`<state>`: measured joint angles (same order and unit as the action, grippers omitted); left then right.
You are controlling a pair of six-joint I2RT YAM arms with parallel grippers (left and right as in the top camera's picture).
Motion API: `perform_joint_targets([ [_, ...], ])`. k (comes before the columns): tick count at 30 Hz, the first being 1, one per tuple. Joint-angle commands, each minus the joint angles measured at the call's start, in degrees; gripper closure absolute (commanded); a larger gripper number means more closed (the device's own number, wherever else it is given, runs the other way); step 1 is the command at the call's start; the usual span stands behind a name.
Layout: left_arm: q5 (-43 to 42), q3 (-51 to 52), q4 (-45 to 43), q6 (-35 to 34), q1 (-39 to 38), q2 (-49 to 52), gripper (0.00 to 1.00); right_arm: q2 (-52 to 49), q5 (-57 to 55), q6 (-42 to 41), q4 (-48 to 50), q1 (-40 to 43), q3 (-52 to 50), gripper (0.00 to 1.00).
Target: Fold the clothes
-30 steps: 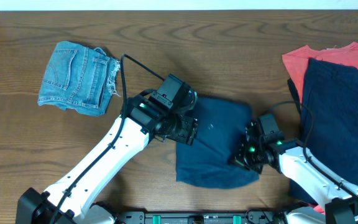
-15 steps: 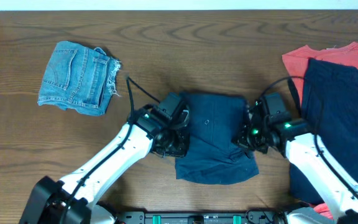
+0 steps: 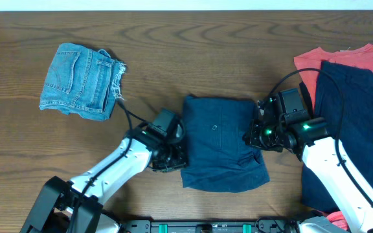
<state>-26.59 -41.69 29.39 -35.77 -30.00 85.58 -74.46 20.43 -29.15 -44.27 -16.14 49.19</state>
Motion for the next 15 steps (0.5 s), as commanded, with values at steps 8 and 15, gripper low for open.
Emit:
perform_joint_targets([
  [8,6.1,-1.92,-7.19,15.19,5.92,0.31,0.73,-1.25,-13.99,8.13,11.69,0.52,0.59,0.69],
  [15,-13.27,-5.42,-5.27,17.75,5.49,-2.89,0.62,-9.64,-14.03,8.66,19.23,0.55,0.59,0.91],
])
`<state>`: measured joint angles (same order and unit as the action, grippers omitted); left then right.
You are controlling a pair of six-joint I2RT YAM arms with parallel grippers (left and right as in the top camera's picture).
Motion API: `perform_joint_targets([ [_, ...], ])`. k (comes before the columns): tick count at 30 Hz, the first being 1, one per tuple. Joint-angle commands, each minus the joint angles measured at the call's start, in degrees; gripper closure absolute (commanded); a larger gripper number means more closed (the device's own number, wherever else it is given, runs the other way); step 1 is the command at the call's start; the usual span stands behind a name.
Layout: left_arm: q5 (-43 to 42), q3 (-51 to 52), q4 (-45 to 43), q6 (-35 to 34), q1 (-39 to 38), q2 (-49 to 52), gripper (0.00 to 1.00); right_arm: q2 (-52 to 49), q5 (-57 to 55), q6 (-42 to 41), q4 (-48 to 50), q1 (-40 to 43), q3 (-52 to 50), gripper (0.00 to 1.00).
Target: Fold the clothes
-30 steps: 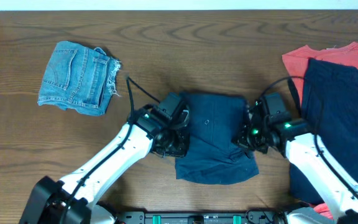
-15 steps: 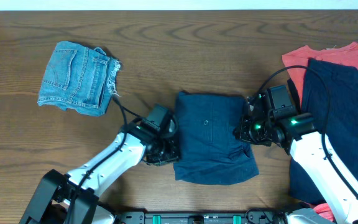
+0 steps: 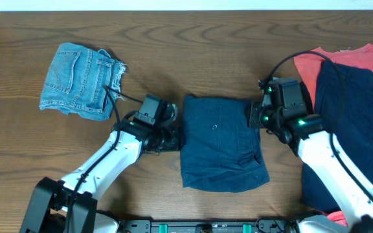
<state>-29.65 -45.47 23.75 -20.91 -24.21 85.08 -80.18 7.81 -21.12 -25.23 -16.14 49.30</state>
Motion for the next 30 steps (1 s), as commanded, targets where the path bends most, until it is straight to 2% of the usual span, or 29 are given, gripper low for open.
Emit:
perform_joint_targets([
  [1,-11.3,-1.64,0.87,2.89,-0.68,-2.82,0.62,-5.38,-1.4,0.61,0.15,0.55,0.48,0.96],
  [8,-12.35,-1.09,6.49,2.86,-5.92,-2.03,0.61,-17.46,-1.77,-2.4,-3.93,0.55,0.48,0.99],
  [11,-12.35,-0.79,8.28,2.62,-7.74,-0.92,0.6,-20.85,-4.94,-16.09,-13.88,0.52,0.48,0.99],
  [13,-12.22,-0.76,10.19,2.64,-8.52,-0.11,0.6,-21.57,-5.44,-21.2,-19.21,0.31,0.46,0.99],
  [15,-10.67,-0.76,12.35,2.64,-9.03,0.7,0.59,-21.18,-4.17,-21.22,-21.09,-0.39,0.46,0.99],
  [19,-1.68,-0.76,15.78,2.4,-9.09,2.38,0.58,-18.6,2.14,-20.06,-23.12,-1.99,0.46,0.99],
  [22,4.87,-0.76,15.85,1.01,-9.09,4.31,0.57,-15.32,5.03,-19.78,-23.89,-3.1,0.46,0.99],
  [25,7.48,-0.76,13.7,-0.63,-9.07,7.5,0.57,-10.47,6.19,-17.14,-23.65,-4.11,0.48,0.98],
  [30,6.88,-1.73,11.34,-2.27,-6.4,13.51,0.57,-0.63,6.16,-12.28,-23.67,-4.55,0.48,0.85],
])
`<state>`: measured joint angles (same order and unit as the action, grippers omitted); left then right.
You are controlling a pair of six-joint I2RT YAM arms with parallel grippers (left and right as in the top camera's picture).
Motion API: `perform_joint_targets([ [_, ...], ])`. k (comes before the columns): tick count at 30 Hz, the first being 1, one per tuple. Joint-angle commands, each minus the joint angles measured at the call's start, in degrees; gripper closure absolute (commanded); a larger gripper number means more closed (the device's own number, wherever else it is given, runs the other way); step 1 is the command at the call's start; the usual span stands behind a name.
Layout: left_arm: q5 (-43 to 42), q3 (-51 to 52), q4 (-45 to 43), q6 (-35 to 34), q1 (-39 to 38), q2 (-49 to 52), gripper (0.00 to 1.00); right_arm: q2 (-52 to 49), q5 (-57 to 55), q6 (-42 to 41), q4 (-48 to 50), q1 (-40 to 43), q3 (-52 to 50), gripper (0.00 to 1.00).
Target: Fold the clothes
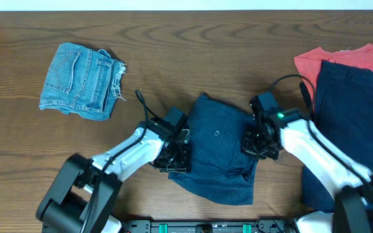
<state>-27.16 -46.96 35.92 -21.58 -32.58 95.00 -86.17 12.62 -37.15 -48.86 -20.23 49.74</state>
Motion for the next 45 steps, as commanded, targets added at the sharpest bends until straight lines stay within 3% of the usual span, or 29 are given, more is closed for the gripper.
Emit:
perform_joint_targets([
  [1,3.78,-0.7,-0.85,-1.6,3.41,4.44,0.57,7.39,1.33,4.74,0.2,-0.46,0.04,0.83],
  [5,3.67,-2.34,-3.76,-1.62,9.25,5.09,0.6,13.16,0.7,8.81,3.41,-0.46,0.04,0.73],
  [12,3.65,-8.57,-11.19,3.61,15.34,5.09,0.6,12.39,-5.53,11.54,13.22,-0.46,-0.04,0.8],
  [17,3.67,-16.83,-8.33,8.52,15.52,4.98,0.6,5.07,-10.73,11.5,18.1,-0.33,-0.04,0.83],
  [19,3.65,-20.35,-4.48,8.52,15.54,4.57,0.59,1.25,-11.17,11.52,18.21,-0.31,-0.04,0.88],
  [22,3.65,-24.46,2.95,8.94,15.52,3.52,0.51,-4.76,-10.91,10.6,16.2,-0.31,-0.04,0.99],
  [27,3.67,-25.44,14.32,8.92,15.52,0.42,0.45,-12.07,-10.88,8.33,11.67,-0.31,-0.04,0.99],
  [33,3.65,-24.65,25.0,7.98,15.52,0.07,0.28,-10.43,-7.08,9.2,8.39,-0.31,0.13,0.99],
  [39,3.65,-19.61,25.53,4.96,15.52,0.07,0.08,0.11,2.91,14.21,6.16,-0.33,0.15,0.99],
  [43,3.61,-16.76,23.87,2.29,15.52,0.07,0.04,5.68,14.64,21.66,7.65,-1.33,0.15,0.99],
  [45,3.58,-16.11,22.86,1.01,15.52,0.07,0.03,6.54,15.41,22.03,7.76,-2.43,0.15,0.99],
])
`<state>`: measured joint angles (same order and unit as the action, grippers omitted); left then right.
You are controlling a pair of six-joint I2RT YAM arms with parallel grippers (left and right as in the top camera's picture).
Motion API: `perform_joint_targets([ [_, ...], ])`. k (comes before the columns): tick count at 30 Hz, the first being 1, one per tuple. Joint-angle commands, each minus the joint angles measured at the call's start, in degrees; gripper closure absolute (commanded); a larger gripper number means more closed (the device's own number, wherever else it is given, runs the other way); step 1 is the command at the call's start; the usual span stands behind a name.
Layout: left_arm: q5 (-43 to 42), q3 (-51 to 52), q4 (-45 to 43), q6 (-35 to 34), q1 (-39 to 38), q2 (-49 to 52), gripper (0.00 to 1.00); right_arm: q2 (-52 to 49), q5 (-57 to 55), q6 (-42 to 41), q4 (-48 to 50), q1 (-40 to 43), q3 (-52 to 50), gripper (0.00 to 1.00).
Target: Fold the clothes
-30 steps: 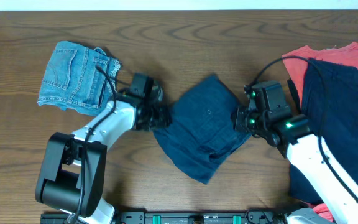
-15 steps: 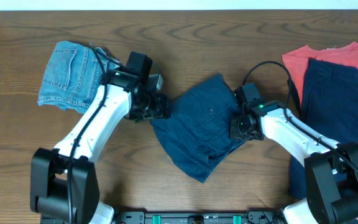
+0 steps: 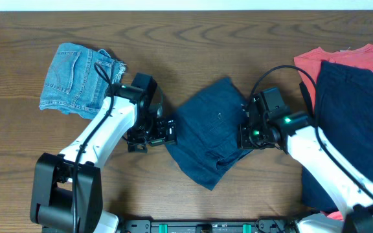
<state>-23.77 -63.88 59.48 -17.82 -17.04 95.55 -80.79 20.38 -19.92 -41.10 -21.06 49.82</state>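
Observation:
A folded dark blue garment [image 3: 207, 133] lies turned at an angle in the middle of the table. My left gripper [image 3: 168, 130] is at its left edge and looks shut on the cloth. My right gripper [image 3: 243, 136] is at its right edge, where the fabric bunches into wrinkles, and also looks shut on it. The fingertips are mostly hidden under the wrists. A folded pair of light blue denim shorts [image 3: 79, 81] rests at the far left.
A pile of unfolded clothes sits at the right edge: a red garment [image 3: 342, 57] under a large dark navy one [image 3: 358, 123]. The brown wooden table [image 3: 193, 39] extends behind the garment. Black cables trail from both arms.
The dark blue garment has shifted left and up and turned further counter-clockwise. My left gripper moved up and left along its edge. My right gripper stays at the right edge.
The dark blue garment first lay square in the centre with a gripper at each side. The grippers then stood higher along its sides. After that it was turned and pulled askew between them, and now it lies more rotated and further left.

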Motion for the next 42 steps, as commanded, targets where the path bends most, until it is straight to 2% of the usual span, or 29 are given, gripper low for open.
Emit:
perform_joint_targets([
  [1,0.2,0.87,-1.11,-3.72,-0.02,-0.48,0.03,1.14,7.56,5.14,-0.04,-2.4,0.04,0.99],
  [6,0.22,0.87,-4.28,-7.87,-0.02,-0.48,0.01,-2.75,7.52,11.98,0.0,-7.65,-1.01,0.99],
  [12,0.24,0.87,-6.45,-8.22,-0.02,-0.48,0.02,-12.68,8.0,18.32,1.92,-13.16,-1.81,0.99],
  [19,0.22,0.87,-5.55,-8.22,-0.02,-0.48,0.02,-22.27,8.37,17.88,1.75,-14.73,-1.81,0.99],
  [23,0.22,0.87,-4.44,-8.22,-0.02,-0.48,0.02,-20.11,7.63,16.31,0.04,-13.35,-0.76,0.99],
  [30,0.22,0.87,-4.26,-8.2,-0.07,-0.48,0.02,-5.25,6.64,12.0,-1.62,-9.99,1.57,0.99],
  [32,0.2,0.87,-4.55,-8.2,-0.09,-0.48,0.02,-1.33,3.58,7.56,-1.07,-8.46,1.6,0.83],
  [35,-0.92,0.87,-5.53,-7.67,-0.09,-0.48,0.02,1.79,-2.45,3.72,-0.98,-6.14,1.6,0.77],
  [40,-5.81,0.92,-9.22,-5.73,-1.11,-0.48,0.02,0.57,-8.39,-1.79,-0.87,-2.21,1.05,0.77],
  [42,-5.81,1.09,-9.94,-5.35,-2.12,-0.48,0.02,-0.94,-9.9,-3.5,-0.79,-0.85,0.96,0.84],
])
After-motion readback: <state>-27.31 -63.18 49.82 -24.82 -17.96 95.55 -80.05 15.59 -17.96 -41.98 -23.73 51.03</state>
